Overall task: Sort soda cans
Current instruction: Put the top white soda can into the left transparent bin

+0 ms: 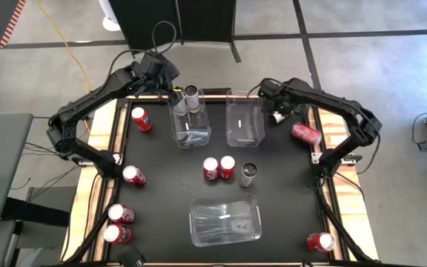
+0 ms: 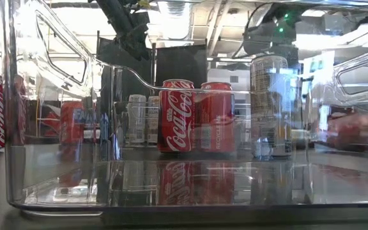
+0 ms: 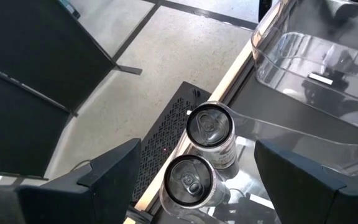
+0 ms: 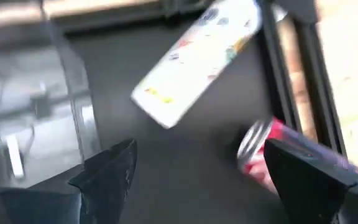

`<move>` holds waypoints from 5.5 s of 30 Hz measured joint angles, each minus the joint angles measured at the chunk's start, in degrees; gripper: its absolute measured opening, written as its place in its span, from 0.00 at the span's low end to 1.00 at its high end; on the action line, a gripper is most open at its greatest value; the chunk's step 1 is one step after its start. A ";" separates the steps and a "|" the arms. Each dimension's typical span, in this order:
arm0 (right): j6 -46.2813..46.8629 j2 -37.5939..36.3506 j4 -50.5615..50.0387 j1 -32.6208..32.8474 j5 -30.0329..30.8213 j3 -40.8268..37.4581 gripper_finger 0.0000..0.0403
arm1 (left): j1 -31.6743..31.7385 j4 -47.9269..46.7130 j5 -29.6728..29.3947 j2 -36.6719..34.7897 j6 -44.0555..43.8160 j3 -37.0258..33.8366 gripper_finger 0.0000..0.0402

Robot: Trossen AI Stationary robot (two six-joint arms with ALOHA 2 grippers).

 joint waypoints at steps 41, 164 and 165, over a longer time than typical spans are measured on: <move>28.82 3.17 45.76 -17.40 -12.84 -27.08 0.87 | -1.81 -2.88 0.03 0.00 -4.57 0.00 0.77; -41.24 -23.60 66.07 22.32 -28.85 -5.11 0.97 | -14.69 30.20 28.31 -7.64 -32.44 -0.70 0.63; -40.77 -23.55 69.20 22.32 -28.69 -6.23 0.97 | -14.69 31.61 28.10 -7.78 -32.50 -0.68 0.63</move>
